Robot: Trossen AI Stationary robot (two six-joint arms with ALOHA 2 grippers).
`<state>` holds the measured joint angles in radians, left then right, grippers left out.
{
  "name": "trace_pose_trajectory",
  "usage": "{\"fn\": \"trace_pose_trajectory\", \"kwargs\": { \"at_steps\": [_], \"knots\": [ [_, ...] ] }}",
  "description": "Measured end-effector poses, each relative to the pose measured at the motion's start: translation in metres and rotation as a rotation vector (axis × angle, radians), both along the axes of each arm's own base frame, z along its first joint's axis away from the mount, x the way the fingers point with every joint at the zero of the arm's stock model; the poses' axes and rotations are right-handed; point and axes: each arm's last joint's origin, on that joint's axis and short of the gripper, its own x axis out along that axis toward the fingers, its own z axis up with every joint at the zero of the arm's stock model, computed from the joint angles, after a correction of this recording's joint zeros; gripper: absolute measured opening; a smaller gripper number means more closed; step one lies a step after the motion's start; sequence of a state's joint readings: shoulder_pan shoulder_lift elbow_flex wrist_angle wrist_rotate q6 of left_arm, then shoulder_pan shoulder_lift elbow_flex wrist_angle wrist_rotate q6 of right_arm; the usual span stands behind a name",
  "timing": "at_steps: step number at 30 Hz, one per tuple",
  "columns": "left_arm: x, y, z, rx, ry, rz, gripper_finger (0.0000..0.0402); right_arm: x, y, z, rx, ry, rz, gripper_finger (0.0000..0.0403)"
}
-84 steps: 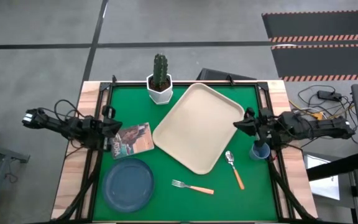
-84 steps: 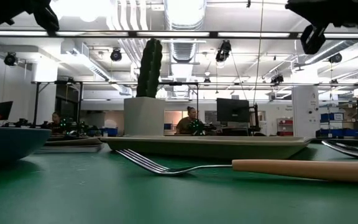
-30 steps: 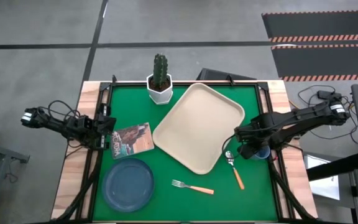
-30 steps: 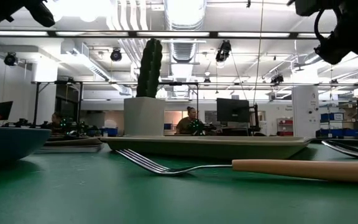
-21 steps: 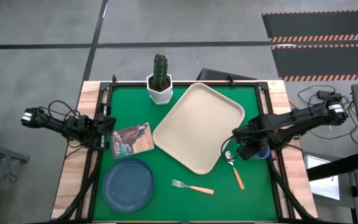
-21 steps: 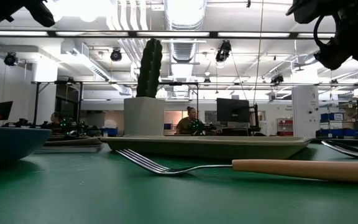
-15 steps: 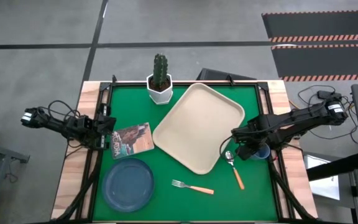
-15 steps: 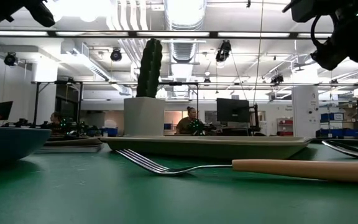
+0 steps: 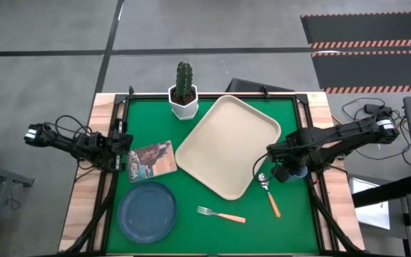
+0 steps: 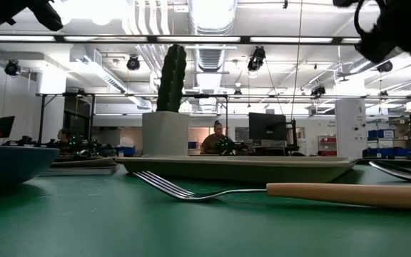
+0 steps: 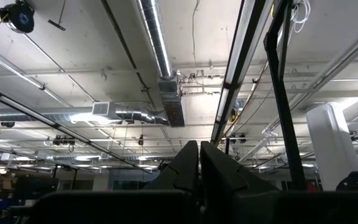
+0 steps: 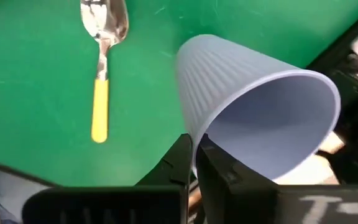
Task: Pick and place plate/cup/fork/spoon on tray
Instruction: Put the blue cup in the white tray
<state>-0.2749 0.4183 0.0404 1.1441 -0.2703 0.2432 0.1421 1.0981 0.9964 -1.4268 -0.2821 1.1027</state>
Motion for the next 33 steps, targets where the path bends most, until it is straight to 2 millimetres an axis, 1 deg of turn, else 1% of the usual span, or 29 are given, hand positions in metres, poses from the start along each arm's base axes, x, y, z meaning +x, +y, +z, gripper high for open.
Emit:
{"fn": "trace_pose_trajectory", "kwargs": {
  "at_steps": [4,7,11,15,19,23,26,31,33],
  "knots": [
    [0.000,0.000,0.000,0.000,0.000,0.000,0.0000,0.008,-0.001,0.026,-0.078,-0.051,0.009,0.0009],
    [0.000,0.000,0.001,-0.001,-0.004,0.000,0.0000,0.021,-0.001,0.041,-0.123,-0.110,0.043,0.0009],
    [-0.001,0.000,0.003,-0.003,-0.011,0.001,0.0000,0.047,-0.002,0.057,-0.192,-0.168,0.116,0.0009],
    [-0.001,0.000,0.005,-0.004,-0.017,0.001,0.0000,0.083,-0.008,0.064,-0.241,-0.196,0.225,0.0009],
    [-0.001,0.000,0.006,-0.006,-0.024,0.001,0.0000,0.123,-0.020,0.062,-0.282,-0.204,0.384,0.0009],
    [-0.001,0.000,0.007,-0.007,-0.025,0.000,0.0000,0.157,-0.038,0.052,-0.270,-0.187,0.566,0.0009],
    [-0.001,0.000,0.007,-0.007,-0.026,0.000,0.0000,0.178,-0.057,0.039,-0.254,-0.143,0.679,0.0009],
    [-0.001,0.000,0.007,-0.009,-0.028,-0.001,0.0000,0.207,-0.093,0.019,-0.368,-0.007,0.837,0.0009],
    [-0.002,0.000,0.007,-0.009,-0.030,-0.001,0.0000,0.217,-0.108,0.014,-0.394,0.018,0.894,0.0009]
  ]
}}
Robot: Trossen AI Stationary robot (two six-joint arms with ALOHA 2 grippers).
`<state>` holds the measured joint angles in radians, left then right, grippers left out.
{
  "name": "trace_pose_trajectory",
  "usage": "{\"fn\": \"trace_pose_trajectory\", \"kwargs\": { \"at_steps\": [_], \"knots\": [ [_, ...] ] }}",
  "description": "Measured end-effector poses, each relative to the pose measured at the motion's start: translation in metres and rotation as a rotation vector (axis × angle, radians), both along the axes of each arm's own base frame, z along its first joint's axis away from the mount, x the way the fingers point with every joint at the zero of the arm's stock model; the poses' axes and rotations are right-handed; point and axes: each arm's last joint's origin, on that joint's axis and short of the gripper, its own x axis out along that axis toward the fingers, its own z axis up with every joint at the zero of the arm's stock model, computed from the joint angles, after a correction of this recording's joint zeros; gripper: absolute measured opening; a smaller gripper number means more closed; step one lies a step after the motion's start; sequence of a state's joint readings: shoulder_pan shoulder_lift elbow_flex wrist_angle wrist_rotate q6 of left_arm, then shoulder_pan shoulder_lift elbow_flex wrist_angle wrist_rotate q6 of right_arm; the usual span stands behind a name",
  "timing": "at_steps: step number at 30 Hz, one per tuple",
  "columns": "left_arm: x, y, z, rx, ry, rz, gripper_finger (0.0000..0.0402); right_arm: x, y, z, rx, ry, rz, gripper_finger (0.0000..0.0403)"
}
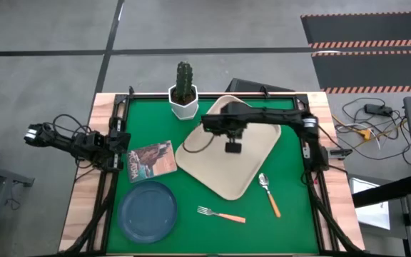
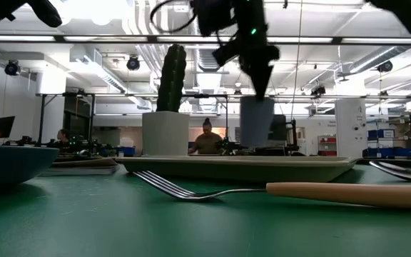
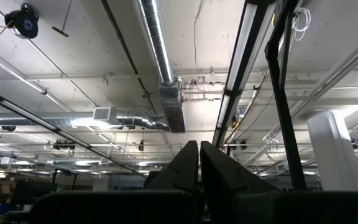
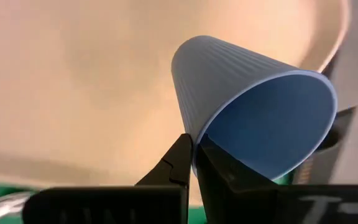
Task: Pick and place plate/cup/fork/spoon on tray
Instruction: Put the blue cup in the white tray
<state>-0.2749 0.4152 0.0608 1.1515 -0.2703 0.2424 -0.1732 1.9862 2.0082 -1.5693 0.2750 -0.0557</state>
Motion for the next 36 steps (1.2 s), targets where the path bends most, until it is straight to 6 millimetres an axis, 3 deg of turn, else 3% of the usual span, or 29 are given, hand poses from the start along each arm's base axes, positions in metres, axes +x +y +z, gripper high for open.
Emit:
{"fn": "trace_pose_trajectory", "kwargs": {
  "at_steps": [7,15,23,36],
  "knots": [
    [0.000,0.000,0.000,0.000,0.002,-0.001,0.0000,0.022,-0.052,-0.021,0.005,0.041,0.055,0.0009],
    [0.000,0.000,-0.001,0.001,0.004,-0.001,0.0000,0.024,-0.093,-0.021,0.004,0.016,0.044,0.0009],
    [0.000,0.000,-0.001,0.001,0.003,-0.001,0.0000,0.021,-0.099,-0.018,0.016,0.002,0.061,0.0009],
    [0.000,0.000,-0.001,0.001,0.003,0.000,0.0000,0.029,-0.101,-0.035,0.056,-0.006,0.060,0.0009]
  ]
}}
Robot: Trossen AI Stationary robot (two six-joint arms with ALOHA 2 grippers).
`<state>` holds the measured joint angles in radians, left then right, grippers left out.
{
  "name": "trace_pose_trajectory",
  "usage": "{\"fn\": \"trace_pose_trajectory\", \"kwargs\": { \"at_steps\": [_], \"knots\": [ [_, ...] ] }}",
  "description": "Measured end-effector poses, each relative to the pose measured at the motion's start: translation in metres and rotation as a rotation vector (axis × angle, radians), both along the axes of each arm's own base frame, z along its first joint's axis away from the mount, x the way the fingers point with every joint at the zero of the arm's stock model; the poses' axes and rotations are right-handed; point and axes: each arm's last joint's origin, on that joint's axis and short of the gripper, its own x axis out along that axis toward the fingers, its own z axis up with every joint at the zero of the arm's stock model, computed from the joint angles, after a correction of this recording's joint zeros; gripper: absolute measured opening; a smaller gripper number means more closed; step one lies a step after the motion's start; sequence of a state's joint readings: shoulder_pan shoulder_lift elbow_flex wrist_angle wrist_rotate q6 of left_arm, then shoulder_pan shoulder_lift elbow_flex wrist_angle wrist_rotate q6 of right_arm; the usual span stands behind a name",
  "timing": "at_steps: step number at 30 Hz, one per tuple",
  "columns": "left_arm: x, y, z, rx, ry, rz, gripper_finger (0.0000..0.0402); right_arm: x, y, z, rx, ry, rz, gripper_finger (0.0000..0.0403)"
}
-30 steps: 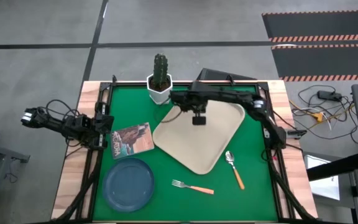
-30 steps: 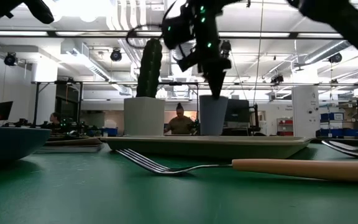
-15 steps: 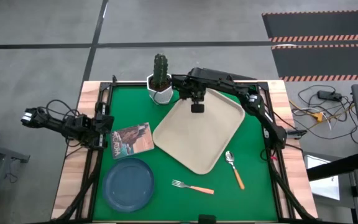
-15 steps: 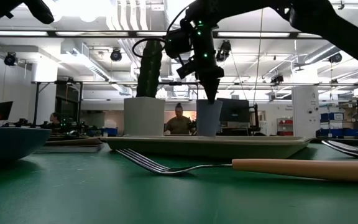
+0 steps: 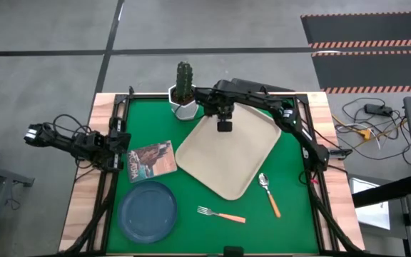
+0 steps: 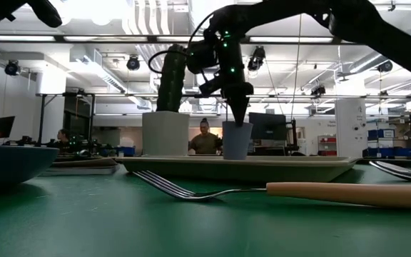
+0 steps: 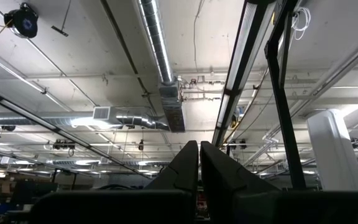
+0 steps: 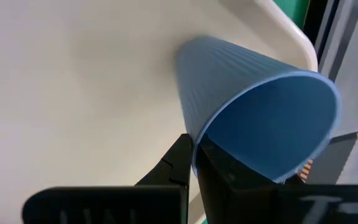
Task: Pick and place plate/cup/fork/spoon on tray
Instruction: Put the blue cup in the white tray, then put the dark blue plate in the white tray
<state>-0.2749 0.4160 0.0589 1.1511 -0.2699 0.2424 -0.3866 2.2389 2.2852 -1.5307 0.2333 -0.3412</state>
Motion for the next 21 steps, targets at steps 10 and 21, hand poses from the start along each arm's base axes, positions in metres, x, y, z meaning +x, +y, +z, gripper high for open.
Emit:
{"fn": "trace_pose_trajectory", "kwargs": {
  "at_steps": [10,21],
  "knots": [
    [0.000,0.000,0.000,0.000,0.000,0.000,0.0000,0.001,0.000,0.003,-0.017,-0.028,-0.039,0.0067],
    [0.000,0.000,0.000,0.000,0.000,0.000,0.0000,-0.005,0.006,0.034,-0.041,-0.102,-0.139,0.0120]
  ]
}}
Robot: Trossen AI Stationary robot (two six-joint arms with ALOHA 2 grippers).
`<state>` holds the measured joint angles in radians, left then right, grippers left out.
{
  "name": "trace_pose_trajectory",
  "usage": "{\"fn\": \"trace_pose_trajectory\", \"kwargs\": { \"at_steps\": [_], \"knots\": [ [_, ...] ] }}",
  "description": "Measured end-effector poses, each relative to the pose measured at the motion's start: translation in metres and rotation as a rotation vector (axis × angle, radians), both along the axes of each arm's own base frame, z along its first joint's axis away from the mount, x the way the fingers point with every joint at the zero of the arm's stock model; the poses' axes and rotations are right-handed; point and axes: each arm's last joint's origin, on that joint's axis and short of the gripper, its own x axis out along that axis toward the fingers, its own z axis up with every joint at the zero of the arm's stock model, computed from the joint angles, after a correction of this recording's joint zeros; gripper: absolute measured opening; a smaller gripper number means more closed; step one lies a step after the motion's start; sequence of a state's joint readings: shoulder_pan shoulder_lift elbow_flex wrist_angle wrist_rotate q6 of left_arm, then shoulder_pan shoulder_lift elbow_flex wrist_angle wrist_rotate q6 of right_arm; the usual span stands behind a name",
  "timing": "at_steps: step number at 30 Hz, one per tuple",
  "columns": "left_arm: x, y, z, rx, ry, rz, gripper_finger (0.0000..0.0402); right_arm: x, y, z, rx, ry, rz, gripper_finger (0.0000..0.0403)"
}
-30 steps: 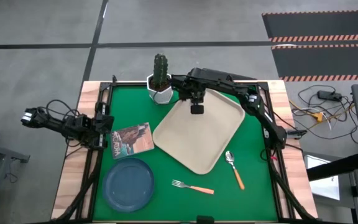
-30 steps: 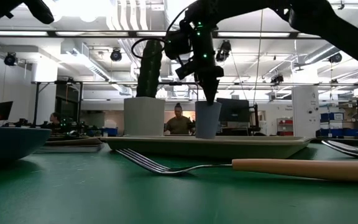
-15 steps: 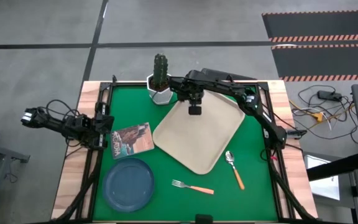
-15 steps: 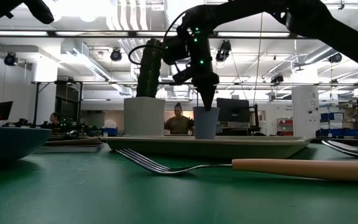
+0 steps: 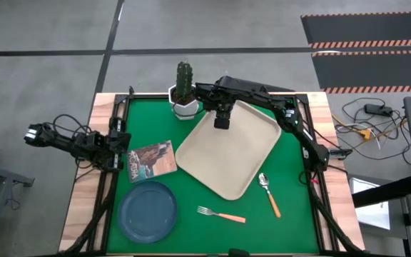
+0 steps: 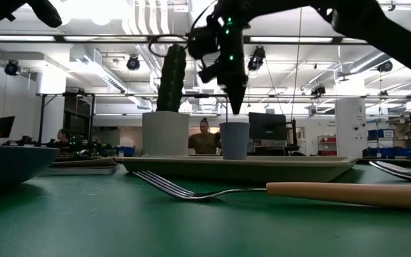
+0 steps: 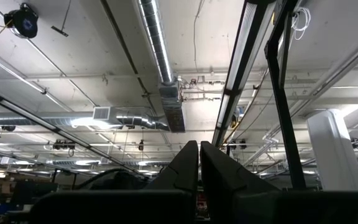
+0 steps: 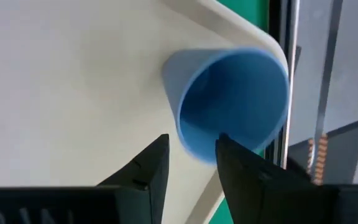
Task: Pick and place plate/cup/fork/spoon on tray
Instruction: Put the dark blue plate in the white tray
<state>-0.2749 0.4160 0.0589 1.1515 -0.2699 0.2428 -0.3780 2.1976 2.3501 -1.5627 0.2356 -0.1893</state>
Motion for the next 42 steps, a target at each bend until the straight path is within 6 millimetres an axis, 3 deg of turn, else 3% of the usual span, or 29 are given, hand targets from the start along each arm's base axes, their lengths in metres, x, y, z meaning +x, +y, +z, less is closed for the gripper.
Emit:
{"fn": "trace_pose_trajectory", "kwargs": {
  "at_steps": [6,12,17,23,29,36,42],
  "knots": [
    [0.000,0.000,0.000,0.000,0.001,0.000,0.0000,-0.004,0.038,0.039,0.033,-0.146,-0.032,0.0112],
    [0.000,0.000,0.000,0.001,0.003,0.000,0.0000,-0.001,0.106,0.076,0.028,-0.347,0.095,0.0109],
    [0.001,0.000,-0.001,0.003,0.012,0.000,0.0000,0.003,0.171,0.086,0.036,-0.537,0.240,0.0107],
    [0.001,0.000,-0.001,0.003,0.013,-0.001,0.0000,0.009,0.231,0.066,0.064,-0.712,0.371,0.0107],
    [0.002,0.000,-0.001,0.003,0.015,-0.001,0.0000,0.020,0.267,0.028,0.095,-0.884,0.435,0.0100],
    [0.002,-0.001,-0.001,0.003,0.017,-0.003,0.0000,0.032,0.280,-0.007,0.112,-1.175,0.440,0.0095],
    [0.003,-0.001,-0.002,0.003,0.021,-0.003,0.0000,0.038,0.280,-0.034,0.143,-1.224,0.386,0.0097]
  ]
}}
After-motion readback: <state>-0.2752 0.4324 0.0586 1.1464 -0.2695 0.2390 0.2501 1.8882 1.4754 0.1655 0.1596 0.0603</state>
